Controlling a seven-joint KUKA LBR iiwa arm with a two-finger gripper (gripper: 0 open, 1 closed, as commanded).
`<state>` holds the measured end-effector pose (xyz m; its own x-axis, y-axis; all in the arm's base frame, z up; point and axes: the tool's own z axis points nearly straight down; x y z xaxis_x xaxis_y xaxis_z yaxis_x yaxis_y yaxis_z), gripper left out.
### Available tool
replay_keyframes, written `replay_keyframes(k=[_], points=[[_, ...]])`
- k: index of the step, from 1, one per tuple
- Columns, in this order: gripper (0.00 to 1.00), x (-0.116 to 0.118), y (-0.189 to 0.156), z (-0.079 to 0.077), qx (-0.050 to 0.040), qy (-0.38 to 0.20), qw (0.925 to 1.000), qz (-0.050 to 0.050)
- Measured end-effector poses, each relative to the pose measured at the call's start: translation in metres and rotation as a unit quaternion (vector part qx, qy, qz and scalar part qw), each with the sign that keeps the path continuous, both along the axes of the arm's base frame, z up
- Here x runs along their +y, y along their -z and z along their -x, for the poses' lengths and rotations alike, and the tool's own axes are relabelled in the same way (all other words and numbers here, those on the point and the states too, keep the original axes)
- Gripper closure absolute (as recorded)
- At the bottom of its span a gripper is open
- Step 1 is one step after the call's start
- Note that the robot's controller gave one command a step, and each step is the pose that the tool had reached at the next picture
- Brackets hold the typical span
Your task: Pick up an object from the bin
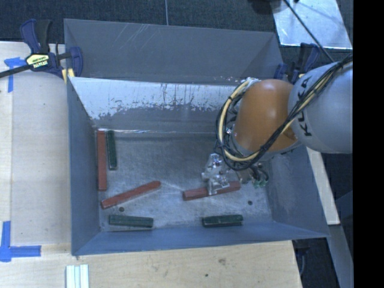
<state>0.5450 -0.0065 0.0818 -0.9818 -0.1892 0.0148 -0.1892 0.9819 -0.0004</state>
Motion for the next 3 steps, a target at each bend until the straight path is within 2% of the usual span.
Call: replay_keyframes(k=[1, 2, 3], points=[[0.00, 0.0023, 0.0021, -0.0082, -0.0241, 0.001, 0.9997, -0.003], [1.00, -0.0001, -0.0004, -0.0007, -0.0016, 0.000, 1.0000, 0.000], [0.00, 0.0020, 0.0023, -0.0076, -0.0228, 0.001, 0.9997, -0.003]])
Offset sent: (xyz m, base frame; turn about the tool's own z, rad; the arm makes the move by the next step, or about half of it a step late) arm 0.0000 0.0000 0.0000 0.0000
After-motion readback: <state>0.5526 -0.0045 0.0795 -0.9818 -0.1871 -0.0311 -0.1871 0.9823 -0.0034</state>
